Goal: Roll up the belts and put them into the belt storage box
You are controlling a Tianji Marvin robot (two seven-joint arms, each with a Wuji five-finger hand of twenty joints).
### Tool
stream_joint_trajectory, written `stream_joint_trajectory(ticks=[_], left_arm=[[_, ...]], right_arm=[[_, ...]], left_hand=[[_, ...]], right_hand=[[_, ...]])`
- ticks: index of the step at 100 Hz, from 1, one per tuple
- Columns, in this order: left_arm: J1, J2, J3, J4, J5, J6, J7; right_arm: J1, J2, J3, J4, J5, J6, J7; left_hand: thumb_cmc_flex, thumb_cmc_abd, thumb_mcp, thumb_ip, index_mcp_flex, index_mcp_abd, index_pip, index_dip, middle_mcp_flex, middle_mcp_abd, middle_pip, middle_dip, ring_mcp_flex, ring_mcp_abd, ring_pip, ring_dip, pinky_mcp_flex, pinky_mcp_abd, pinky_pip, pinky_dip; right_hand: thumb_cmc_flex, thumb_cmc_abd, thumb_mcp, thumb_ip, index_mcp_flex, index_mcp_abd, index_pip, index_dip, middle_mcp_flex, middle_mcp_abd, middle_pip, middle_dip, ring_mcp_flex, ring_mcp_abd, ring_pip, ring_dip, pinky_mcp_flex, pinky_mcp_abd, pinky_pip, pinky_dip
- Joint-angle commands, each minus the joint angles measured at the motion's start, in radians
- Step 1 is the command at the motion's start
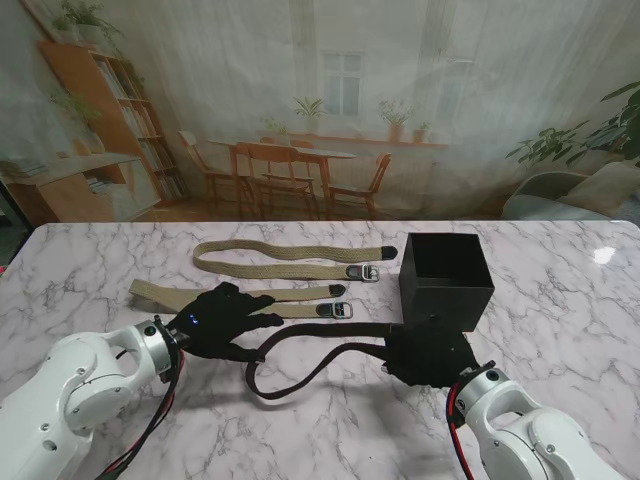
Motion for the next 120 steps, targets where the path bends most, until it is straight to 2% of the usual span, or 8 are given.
stream_joint_trajectory(ticks=[1,19,54,71,81,97,111,120], left_arm=[[-0.021,0.001,0.023,0.021,-0.057,-0.007,-0.087],[-0.068,0.018,0.082,0.048,-0.143,0.008,-0.233],[-0.154,0.024,0.228,0.121,-0.262,0.053,-0.278],[-0.244,0.026,0.349,0.181,-0.306,0.079,-0.289],[-0.283,0.027,0.403,0.213,-0.316,0.087,-0.286],[-0.296,0.027,0.43,0.228,-0.313,0.115,-0.288],[-0.277,0.03,0.413,0.215,-0.257,0.132,-0.298],[-0.259,0.031,0.387,0.201,-0.204,0.122,-0.291]], right_arm=[[-0.004,-0.002,0.003,-0.002,0.0,0.005,-0.008],[-0.009,-0.003,0.011,-0.007,-0.001,0.002,-0.013],[-0.017,-0.007,0.018,-0.008,0.005,0.008,-0.037],[-0.024,-0.007,0.022,-0.011,0.005,0.001,-0.036],[-0.032,-0.008,0.027,-0.014,0.007,-0.003,-0.043],[-0.041,-0.009,0.036,-0.018,0.004,-0.008,-0.055],[-0.049,-0.01,0.046,-0.02,-0.007,-0.009,-0.063],[-0.053,-0.009,0.054,-0.021,-0.013,-0.006,-0.061]], left_hand=[[-0.081,0.011,-0.029,-0.025,-0.077,-0.003,-0.051,-0.035,-0.093,0.012,-0.043,-0.041,-0.069,0.012,-0.048,-0.044,-0.037,-0.02,-0.072,-0.042],[-0.194,-0.143,-0.02,-0.022,-0.206,0.064,-0.13,-0.132,-0.22,0.055,-0.069,-0.118,-0.162,0.023,-0.077,-0.117,-0.058,-0.067,-0.198,-0.081],[-0.219,-0.204,-0.025,-0.029,-0.235,0.257,-0.11,-0.153,-0.18,0.118,-0.062,-0.141,-0.137,0.025,-0.056,-0.134,-0.018,-0.105,-0.19,-0.087],[-0.176,-0.242,-0.01,-0.014,-0.272,0.29,-0.104,-0.137,-0.167,0.107,-0.057,-0.118,-0.122,0.005,-0.032,-0.13,-0.012,-0.132,-0.126,-0.086],[-0.041,-0.222,0.004,0.001,-0.263,0.302,-0.093,-0.122,-0.13,0.081,-0.046,-0.097,-0.074,-0.018,-0.008,-0.118,0.013,-0.15,-0.052,-0.086],[0.367,-0.09,0.121,0.012,-0.131,0.239,-0.021,-0.084,0.016,0.001,0.075,-0.052,0.079,-0.094,0.022,-0.113,0.079,-0.195,0.074,-0.106],[0.508,-0.053,0.183,-0.005,0.019,0.165,0.109,-0.01,0.25,-0.069,0.186,0.012,0.263,-0.137,0.079,-0.092,0.158,-0.22,0.184,-0.082],[0.581,-0.109,0.182,-0.019,0.125,0.083,0.26,0.142,0.418,-0.107,0.246,0.076,0.381,-0.145,0.147,-0.05,0.205,-0.22,0.258,-0.063]], right_hand=[[0.082,0.013,0.094,0.007,-0.023,-0.036,-0.006,-0.02,0.028,-0.012,0.043,0.009,0.038,-0.028,0.036,0.016,-0.001,-0.006,0.009,0.001],[0.082,0.015,0.092,0.007,-0.024,-0.037,-0.006,-0.022,0.026,-0.013,0.043,0.006,0.036,-0.029,0.034,0.015,-0.002,-0.004,0.009,0.001],[0.084,0.018,0.09,0.008,-0.024,-0.03,-0.005,-0.024,0.027,-0.009,0.045,0.0,0.036,-0.025,0.034,0.014,-0.003,0.002,0.012,0.002],[0.083,0.021,0.089,0.007,-0.025,-0.029,-0.005,-0.025,0.026,-0.011,0.045,-0.002,0.035,-0.026,0.034,0.014,-0.003,0.002,0.013,0.002],[0.082,0.022,0.088,0.007,-0.025,-0.03,-0.005,-0.026,0.026,-0.011,0.045,-0.003,0.034,-0.024,0.033,0.013,-0.004,0.003,0.012,0.002],[0.084,0.02,0.088,0.008,-0.026,-0.028,-0.006,-0.026,0.026,-0.011,0.045,-0.004,0.035,-0.025,0.033,0.013,-0.003,0.006,0.014,0.003],[0.089,0.005,0.091,0.009,-0.023,-0.029,-0.006,-0.028,0.028,-0.014,0.046,-0.005,0.038,-0.029,0.035,0.013,-0.001,0.006,0.015,0.003],[0.092,0.0,0.096,0.011,-0.022,-0.032,-0.006,-0.029,0.029,-0.015,0.047,-0.006,0.038,-0.031,0.035,0.013,-0.001,0.006,0.015,0.003]])
